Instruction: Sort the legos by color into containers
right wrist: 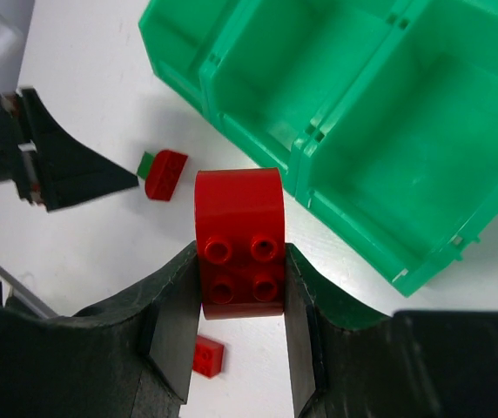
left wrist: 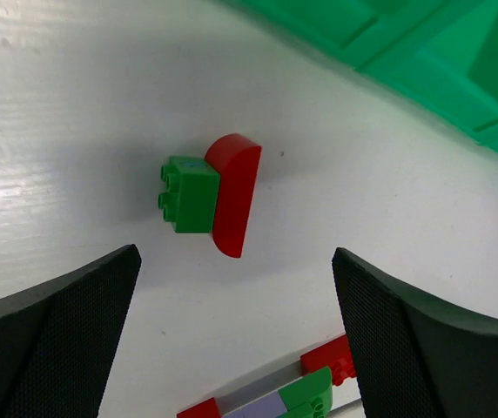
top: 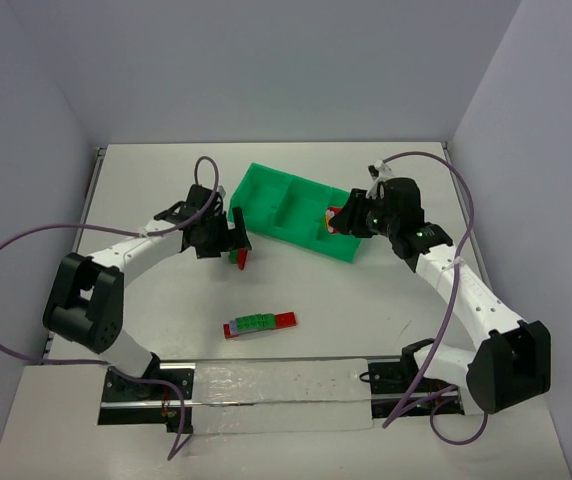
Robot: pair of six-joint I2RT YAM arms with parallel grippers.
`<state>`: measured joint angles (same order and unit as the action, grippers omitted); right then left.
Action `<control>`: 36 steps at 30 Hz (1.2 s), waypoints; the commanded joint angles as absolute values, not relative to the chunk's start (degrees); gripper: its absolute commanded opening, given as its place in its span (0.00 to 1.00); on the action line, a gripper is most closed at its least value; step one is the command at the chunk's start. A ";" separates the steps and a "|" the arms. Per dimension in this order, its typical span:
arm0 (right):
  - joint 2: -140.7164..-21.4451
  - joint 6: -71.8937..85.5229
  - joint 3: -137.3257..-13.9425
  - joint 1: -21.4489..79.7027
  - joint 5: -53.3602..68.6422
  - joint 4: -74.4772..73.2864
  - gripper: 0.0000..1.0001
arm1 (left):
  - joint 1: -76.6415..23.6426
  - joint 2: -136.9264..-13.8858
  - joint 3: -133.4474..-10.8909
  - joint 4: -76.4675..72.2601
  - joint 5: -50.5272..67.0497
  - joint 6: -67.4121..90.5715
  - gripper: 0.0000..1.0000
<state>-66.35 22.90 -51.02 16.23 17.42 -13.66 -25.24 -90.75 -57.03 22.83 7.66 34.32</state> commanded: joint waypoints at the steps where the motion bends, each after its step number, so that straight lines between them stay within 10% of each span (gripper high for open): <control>1: -67.28 20.78 -55.46 16.04 21.01 -16.62 0.00 | -27.87 -84.19 -63.05 24.14 4.67 26.74 0.99; 15: -67.03 17.06 -59.36 16.26 35.28 -25.12 0.06 | -44.86 -68.45 -45.82 -10.94 11.86 11.35 0.85; 36: -68.73 18.45 -58.33 23.32 39.26 -23.07 0.02 | -56.55 -71.82 -44.80 -19.01 0.63 -0.18 0.74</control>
<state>-68.45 18.37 -57.01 22.06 38.45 -24.47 -55.58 -71.38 -42.17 -14.77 3.51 2.24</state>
